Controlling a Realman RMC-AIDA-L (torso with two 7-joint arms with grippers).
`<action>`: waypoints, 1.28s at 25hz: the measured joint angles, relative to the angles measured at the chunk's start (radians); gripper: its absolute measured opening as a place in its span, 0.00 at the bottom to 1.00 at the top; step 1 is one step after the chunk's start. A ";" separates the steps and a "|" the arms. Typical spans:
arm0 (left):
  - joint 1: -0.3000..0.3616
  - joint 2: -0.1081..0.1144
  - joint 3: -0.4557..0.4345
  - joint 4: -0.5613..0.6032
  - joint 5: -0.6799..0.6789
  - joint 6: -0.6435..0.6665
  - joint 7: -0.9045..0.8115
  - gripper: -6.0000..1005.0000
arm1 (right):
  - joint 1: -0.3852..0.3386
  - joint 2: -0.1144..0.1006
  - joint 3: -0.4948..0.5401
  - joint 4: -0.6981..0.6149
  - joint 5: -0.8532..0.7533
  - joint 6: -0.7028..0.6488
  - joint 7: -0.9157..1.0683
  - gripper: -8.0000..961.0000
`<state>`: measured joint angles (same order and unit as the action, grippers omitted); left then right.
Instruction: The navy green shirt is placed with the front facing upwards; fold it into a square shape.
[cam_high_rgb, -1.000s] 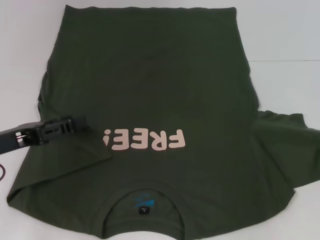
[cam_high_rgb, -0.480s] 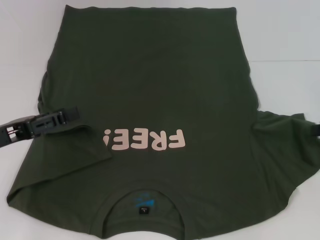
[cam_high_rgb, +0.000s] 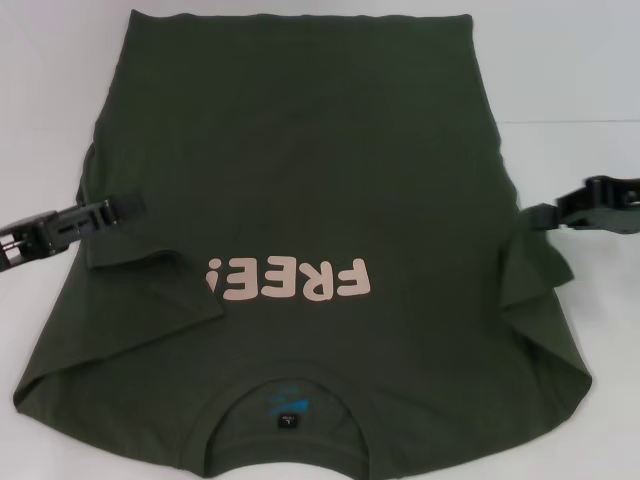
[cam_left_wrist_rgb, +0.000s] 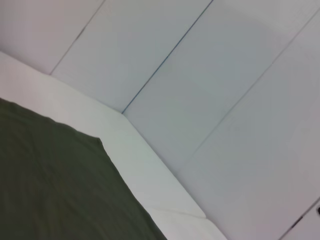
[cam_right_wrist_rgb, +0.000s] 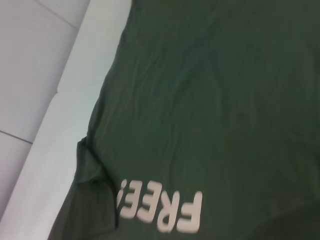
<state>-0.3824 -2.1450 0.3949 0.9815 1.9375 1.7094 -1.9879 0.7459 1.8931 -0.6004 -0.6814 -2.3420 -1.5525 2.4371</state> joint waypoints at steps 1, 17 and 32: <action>0.000 0.000 -0.001 0.000 -0.003 -0.001 0.000 0.70 | 0.007 0.008 -0.007 0.006 0.000 0.020 -0.002 0.01; 0.000 0.019 -0.071 -0.048 -0.021 -0.005 0.000 0.70 | 0.094 0.083 -0.195 0.069 -0.001 0.196 -0.025 0.01; 0.023 0.049 -0.067 -0.048 0.013 0.014 -0.186 0.70 | 0.056 0.069 -0.130 0.064 0.067 0.156 -0.127 0.54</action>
<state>-0.3594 -2.0959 0.3282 0.9338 1.9504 1.7230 -2.1738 0.8015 1.9619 -0.7300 -0.6175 -2.2752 -1.3968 2.3101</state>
